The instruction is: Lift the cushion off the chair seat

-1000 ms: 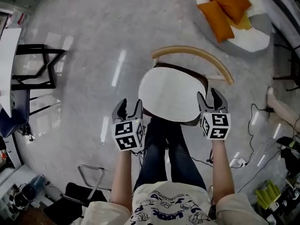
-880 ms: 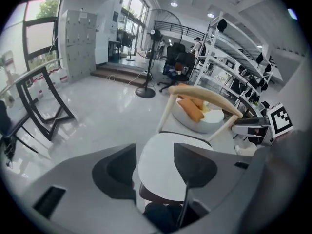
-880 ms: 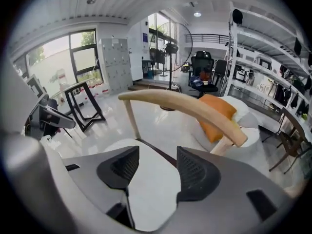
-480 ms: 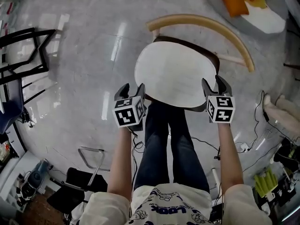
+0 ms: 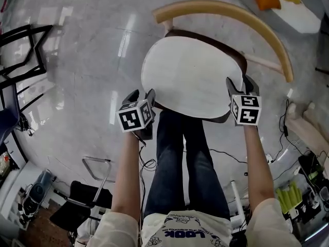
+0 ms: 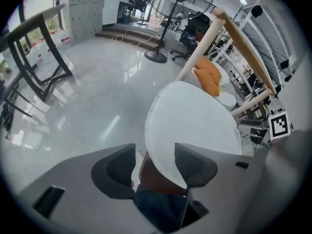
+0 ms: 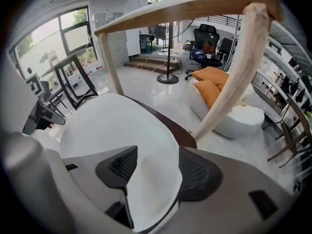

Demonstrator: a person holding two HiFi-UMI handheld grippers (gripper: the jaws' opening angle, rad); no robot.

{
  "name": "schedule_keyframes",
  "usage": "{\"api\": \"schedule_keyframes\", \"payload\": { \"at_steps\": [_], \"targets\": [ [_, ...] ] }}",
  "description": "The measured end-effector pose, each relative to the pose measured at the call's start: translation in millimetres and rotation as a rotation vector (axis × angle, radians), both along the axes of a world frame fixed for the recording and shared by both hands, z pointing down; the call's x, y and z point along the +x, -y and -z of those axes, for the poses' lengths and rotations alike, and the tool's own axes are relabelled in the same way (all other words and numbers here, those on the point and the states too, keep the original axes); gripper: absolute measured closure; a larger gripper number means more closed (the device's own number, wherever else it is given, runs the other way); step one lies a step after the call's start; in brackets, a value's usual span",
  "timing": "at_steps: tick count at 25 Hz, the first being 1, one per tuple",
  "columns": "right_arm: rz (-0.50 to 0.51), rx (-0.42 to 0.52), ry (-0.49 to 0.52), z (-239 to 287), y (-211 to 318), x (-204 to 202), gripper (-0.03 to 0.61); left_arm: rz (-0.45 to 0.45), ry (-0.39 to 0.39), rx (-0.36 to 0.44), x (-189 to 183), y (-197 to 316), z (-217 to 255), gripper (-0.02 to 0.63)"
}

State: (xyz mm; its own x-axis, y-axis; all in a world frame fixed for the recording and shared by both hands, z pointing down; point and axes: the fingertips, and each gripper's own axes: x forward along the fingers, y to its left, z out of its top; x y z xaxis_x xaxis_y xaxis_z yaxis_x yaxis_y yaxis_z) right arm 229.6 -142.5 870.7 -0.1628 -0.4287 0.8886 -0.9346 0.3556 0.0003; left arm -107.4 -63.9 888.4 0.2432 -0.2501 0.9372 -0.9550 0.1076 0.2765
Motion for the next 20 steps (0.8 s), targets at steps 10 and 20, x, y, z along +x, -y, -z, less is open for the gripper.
{"api": "schedule_keyframes", "payload": {
  "at_steps": [10,20],
  "targets": [
    [-0.019,-0.072,0.04,-35,0,15,0.23,-0.011,-0.021,-0.036,-2,-8,-25,0.356],
    [0.067,-0.188,0.179,-51,2,12,0.256,-0.091,-0.075,-0.026,13,-4,-35,0.436]
  ]
}}
